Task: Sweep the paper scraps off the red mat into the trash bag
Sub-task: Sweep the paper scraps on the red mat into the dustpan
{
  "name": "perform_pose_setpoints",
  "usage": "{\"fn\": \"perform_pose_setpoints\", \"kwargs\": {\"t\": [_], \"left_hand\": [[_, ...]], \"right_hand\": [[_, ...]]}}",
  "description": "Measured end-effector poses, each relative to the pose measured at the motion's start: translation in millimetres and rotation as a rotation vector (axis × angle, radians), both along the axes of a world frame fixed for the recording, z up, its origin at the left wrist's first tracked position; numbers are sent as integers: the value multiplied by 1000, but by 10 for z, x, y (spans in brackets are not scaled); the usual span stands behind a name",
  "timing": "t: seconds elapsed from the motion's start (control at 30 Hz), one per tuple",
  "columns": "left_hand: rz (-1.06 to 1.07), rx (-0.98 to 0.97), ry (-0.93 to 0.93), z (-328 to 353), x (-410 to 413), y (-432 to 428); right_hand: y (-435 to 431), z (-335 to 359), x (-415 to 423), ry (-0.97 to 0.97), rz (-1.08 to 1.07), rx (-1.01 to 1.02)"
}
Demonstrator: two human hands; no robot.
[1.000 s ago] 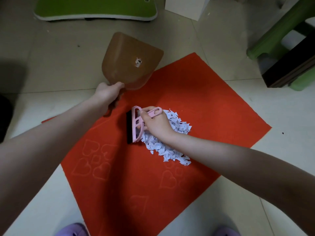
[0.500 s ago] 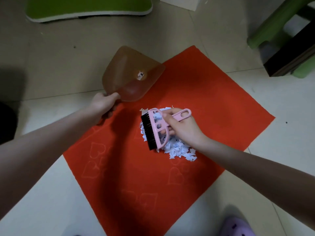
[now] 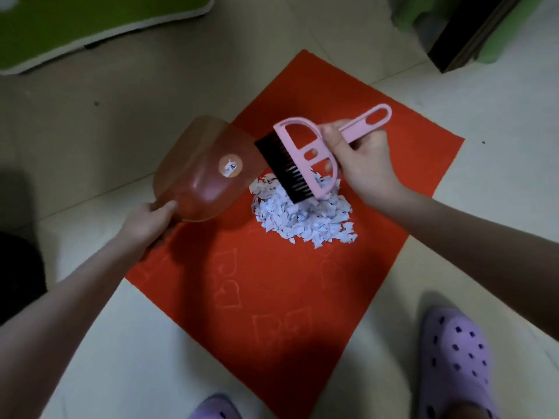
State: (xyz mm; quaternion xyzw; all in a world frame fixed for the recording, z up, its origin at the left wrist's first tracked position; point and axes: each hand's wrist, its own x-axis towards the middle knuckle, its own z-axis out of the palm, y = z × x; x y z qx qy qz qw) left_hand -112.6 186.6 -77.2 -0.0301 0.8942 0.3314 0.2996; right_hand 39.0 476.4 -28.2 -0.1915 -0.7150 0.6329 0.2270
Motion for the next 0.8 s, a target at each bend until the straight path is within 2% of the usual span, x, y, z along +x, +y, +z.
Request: {"fn": "perform_pose_setpoints", "kwargs": {"t": [0.1, 0.2, 0.3, 0.47, 0.63, 0.8], "left_hand": [[-70, -56, 32, -3, 29, -262], [-134, -92, 33, -33, 124, -408], [-172, -87, 18, -79, 232, -496], [-238, -133, -21, -77, 401, -670], [-276, -187, -117, -23, 623, -719], [-227, -199, -176, -42, 742, -778]], "right_hand": [[-146, -50, -41, 14, -133, -12], [-238, -162, -129, -4, -168, -42], [-283, -269, -329, -20, -172, 16], [-242, -396, -546, -149, -122, 385], [-111, -440, -685, -251, 64, 757], [-1, -522, -876, -318, 151, 960]]}}
